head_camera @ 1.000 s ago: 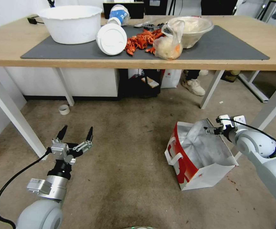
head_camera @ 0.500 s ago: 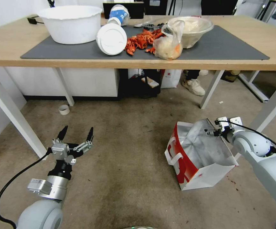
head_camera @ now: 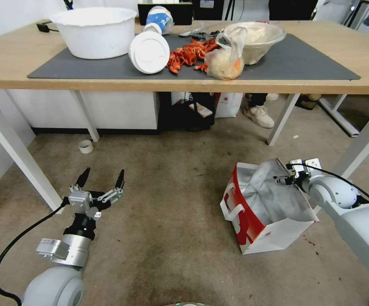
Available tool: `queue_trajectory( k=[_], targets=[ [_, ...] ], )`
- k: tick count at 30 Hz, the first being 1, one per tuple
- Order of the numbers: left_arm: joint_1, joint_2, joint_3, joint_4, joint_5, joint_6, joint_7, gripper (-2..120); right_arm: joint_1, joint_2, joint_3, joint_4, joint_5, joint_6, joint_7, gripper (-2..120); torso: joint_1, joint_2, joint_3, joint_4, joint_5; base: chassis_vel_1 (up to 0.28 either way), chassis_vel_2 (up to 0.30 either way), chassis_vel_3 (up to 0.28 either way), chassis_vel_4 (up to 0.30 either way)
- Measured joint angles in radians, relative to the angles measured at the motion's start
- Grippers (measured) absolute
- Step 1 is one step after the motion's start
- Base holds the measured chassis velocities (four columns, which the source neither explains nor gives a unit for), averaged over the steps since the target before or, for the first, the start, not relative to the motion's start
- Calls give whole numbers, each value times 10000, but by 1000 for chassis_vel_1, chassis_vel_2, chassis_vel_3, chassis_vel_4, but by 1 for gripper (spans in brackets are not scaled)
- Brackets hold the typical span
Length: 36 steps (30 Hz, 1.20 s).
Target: Pick up the food delivery bag from the floor and place it on the table.
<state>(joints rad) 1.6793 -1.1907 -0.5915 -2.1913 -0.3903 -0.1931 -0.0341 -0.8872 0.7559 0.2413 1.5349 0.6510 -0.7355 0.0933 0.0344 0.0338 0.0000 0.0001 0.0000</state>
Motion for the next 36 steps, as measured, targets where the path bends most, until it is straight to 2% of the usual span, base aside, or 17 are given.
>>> queue_trajectory(
  k=[32,36],
  targets=[
    [-33,4,-62,8,5,-27,-40,100,215,167,-452,-783,62,2,-22,100,0,0,0,0,0,0,0,0,0],
    [-36,14,-63,16,4,-28,-52,100,218,167,-494,-815,150,1,16,91,0,0,0,0,-1,0,0,0,0]
  ],
)
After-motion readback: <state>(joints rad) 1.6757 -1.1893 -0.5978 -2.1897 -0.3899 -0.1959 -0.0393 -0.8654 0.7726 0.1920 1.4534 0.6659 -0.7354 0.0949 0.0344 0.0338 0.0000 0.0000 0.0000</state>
